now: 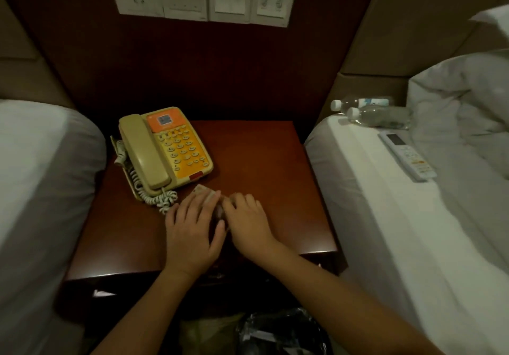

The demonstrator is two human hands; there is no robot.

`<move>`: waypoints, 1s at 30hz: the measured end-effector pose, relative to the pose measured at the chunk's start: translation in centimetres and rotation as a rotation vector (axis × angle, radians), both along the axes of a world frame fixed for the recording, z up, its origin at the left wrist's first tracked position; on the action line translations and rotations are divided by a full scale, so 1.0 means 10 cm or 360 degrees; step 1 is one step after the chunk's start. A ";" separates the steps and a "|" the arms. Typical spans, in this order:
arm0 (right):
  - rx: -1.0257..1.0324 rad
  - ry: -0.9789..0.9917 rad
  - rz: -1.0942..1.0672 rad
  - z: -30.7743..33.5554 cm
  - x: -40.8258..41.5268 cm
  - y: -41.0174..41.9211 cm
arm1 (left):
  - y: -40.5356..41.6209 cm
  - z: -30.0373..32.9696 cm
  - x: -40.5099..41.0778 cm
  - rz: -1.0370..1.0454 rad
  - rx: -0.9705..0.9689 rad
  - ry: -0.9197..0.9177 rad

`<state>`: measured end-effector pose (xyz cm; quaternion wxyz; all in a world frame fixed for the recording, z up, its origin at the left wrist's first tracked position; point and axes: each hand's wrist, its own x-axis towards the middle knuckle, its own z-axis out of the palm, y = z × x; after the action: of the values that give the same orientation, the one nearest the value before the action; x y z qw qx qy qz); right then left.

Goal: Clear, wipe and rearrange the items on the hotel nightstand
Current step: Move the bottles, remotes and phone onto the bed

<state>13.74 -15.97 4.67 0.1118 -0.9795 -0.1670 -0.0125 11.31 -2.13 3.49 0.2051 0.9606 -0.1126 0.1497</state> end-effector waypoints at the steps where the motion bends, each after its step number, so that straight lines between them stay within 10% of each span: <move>1: 0.0064 -0.0044 -0.0105 0.03 -0.03 -0.13 | -0.02 0.00 -0.02 0.0011 -0.0015 0.0001; 8: 0.0188 -0.0779 -0.1150 0.28 -0.65 -2.18 | -0.10 -0.09 -0.06 -0.0142 0.0079 0.0108; 18: -0.0250 -0.0375 -0.1889 0.24 -0.69 -3.27 | -0.10 -0.15 -0.02 -0.0238 0.0208 0.0075; 22: -0.0280 -0.0551 -0.1805 0.22 -0.55 -2.99 | -0.07 -0.15 0.00 -0.0222 0.0165 0.0074; 30: 0.0525 -0.0133 -0.0535 0.19 0.14 -0.63 | 0.57 -0.20 -0.01 -0.0252 0.0217 -0.0167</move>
<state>15.14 -22.25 6.58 0.2596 -0.9607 -0.0017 -0.0986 11.18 3.60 1.45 0.1443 0.9513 -0.2087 0.1752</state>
